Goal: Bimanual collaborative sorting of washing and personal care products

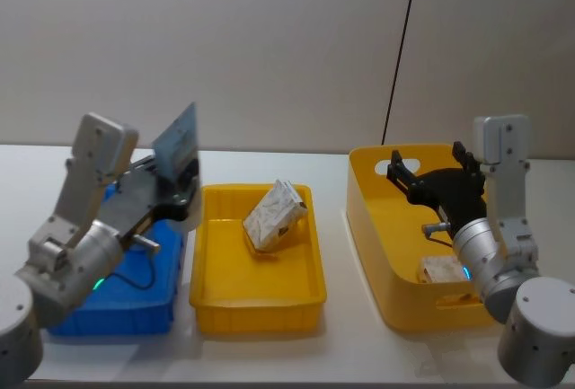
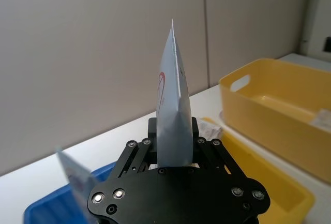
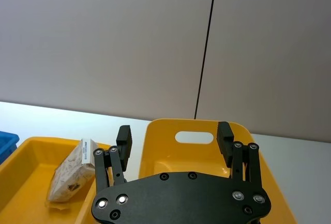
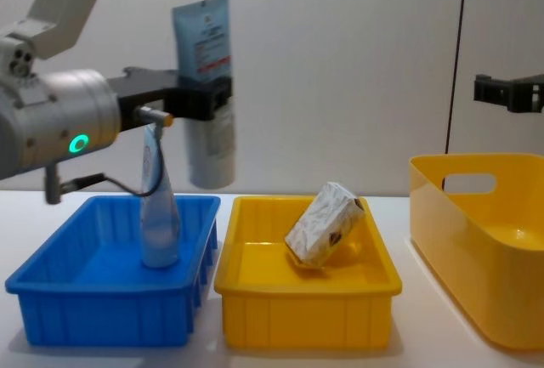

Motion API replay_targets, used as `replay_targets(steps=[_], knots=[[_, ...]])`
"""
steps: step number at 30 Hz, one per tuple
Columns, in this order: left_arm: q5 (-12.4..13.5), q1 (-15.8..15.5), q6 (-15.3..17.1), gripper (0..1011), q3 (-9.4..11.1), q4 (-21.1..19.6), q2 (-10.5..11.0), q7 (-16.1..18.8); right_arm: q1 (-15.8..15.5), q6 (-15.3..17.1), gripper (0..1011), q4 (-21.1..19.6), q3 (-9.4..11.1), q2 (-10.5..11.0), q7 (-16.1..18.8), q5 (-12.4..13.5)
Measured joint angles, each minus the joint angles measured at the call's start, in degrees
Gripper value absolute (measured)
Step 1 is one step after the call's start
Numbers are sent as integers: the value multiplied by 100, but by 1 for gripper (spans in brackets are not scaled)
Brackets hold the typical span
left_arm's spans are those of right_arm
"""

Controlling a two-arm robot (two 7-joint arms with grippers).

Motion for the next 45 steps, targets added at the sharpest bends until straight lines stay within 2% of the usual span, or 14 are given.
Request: replay_targets(steps=[9, 20, 30, 45], knots=[[-74, -303, -194, 272, 265, 196, -244, -448, 0, 0, 1004, 0, 0, 0, 0, 0], [-129, -534, -346, 272, 451, 366, -427, -706, -26, 0, 1004, -28, -1, 21, 106, 20], [-155, -641, -420, 272, 536, 446, -513, -829, -128, 34, 1004, -174, -56, 180, 549, 158], [-167, -695, -455, 272, 580, 486, -557, -890, -239, 279, 1004, -402, -254, 562, 1318, 408]])
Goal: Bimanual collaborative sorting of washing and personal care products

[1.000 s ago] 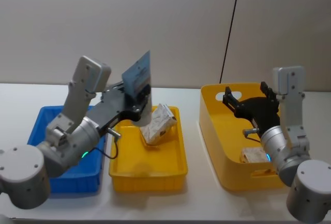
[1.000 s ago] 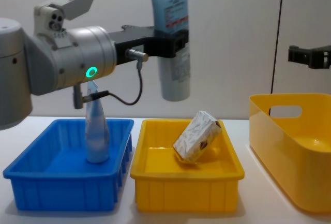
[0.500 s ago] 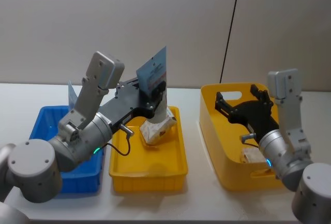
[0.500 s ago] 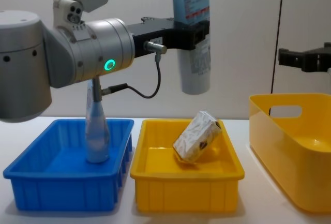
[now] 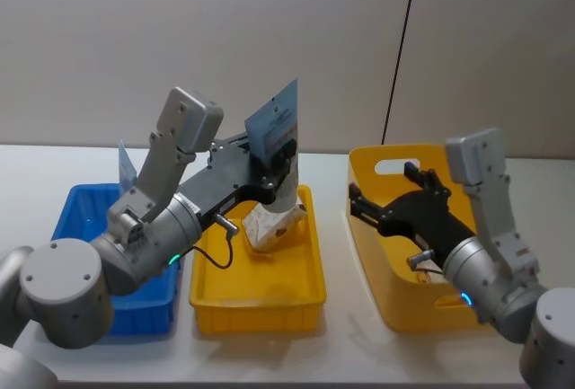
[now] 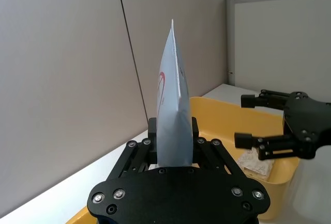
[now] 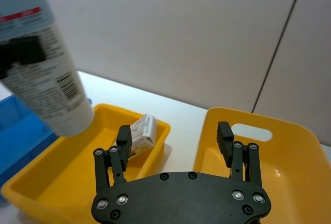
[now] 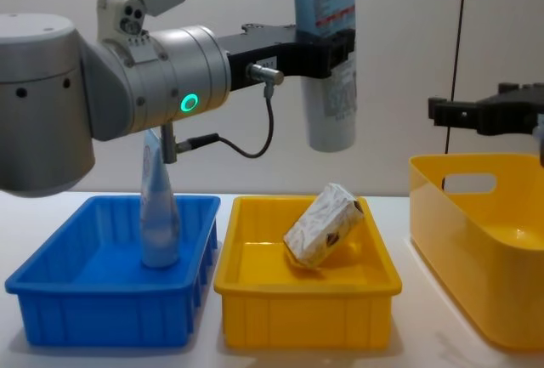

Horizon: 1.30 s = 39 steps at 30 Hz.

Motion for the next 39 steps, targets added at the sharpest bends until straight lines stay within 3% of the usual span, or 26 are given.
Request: replay_targets(steps=[21, 30, 39], knots=[[-5, -19, -14, 272, 17, 14, -15, -23, 387, 299, 1004, 104, -645, 513, 1040, 62], [-5, -23, -14, 272, 18, 16, -18, -27, 644, 296, 1004, 338, -861, 538, 1229, 50], [-4, -23, -14, 272, 18, 16, -18, -27, 966, 204, 1004, 729, -1027, 431, 1248, 8]])
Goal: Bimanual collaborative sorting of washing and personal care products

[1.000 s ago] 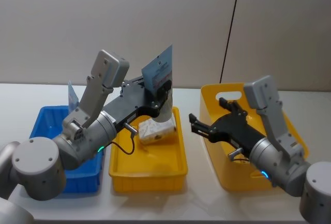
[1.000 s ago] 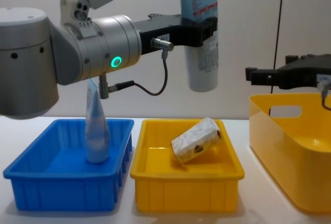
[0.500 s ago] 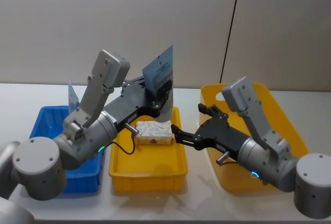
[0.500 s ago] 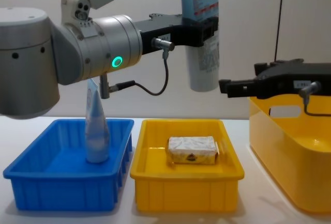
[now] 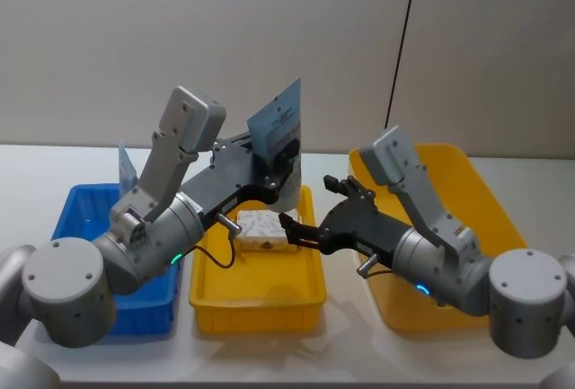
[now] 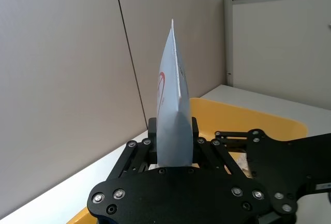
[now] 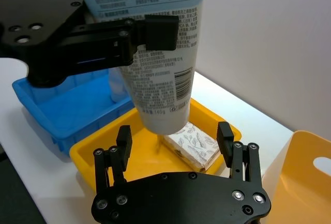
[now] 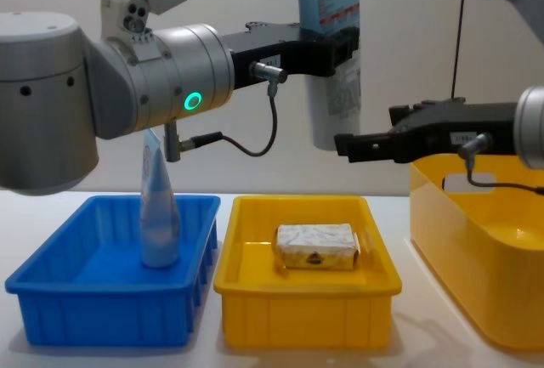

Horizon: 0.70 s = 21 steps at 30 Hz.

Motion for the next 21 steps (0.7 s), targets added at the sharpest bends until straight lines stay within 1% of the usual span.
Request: replay_targets(steps=[7, 21], knots=[[0, 0, 0, 272, 0, -1, 0, 0, 193, -83, 1004, 268, -92, -83, -1, -7], [0, 1, 1, 272, -1, -1, 0, 1, 609, -319, 1004, 861, -353, -270, 160, 15]])
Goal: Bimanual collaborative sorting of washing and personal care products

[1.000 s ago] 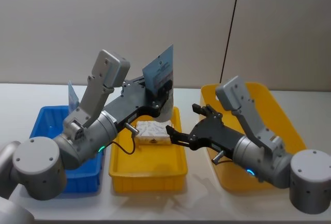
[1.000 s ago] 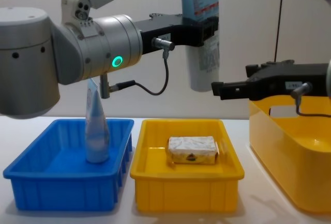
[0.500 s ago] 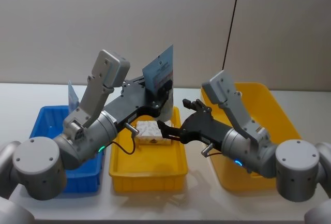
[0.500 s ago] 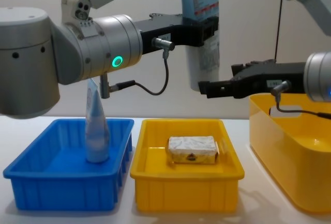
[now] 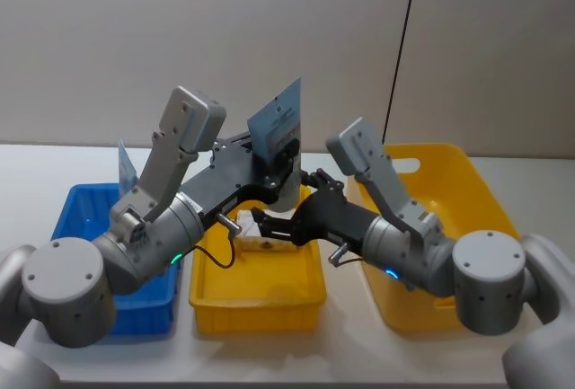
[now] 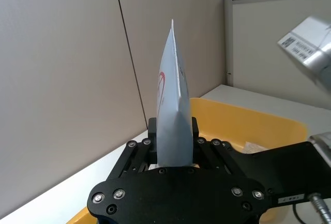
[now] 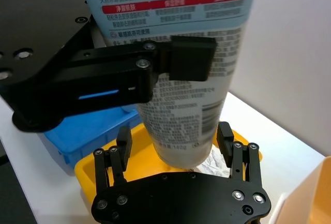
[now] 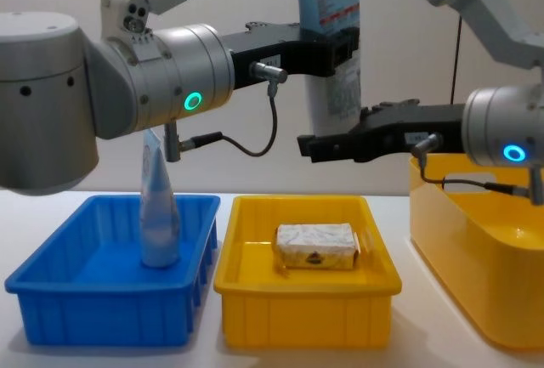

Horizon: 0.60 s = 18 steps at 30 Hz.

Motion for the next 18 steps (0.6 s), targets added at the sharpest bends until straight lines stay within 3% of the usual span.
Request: replay_targets(steps=[7, 18], knots=[[0, 0, 0, 272, 0, 0, 0, 0, 127, -67, 994, 203, -91, -87, -21, -5], [0, 0, 0, 272, -1, 0, 0, 2, 282, -82, 694, 455, -200, -225, -239, -67]])
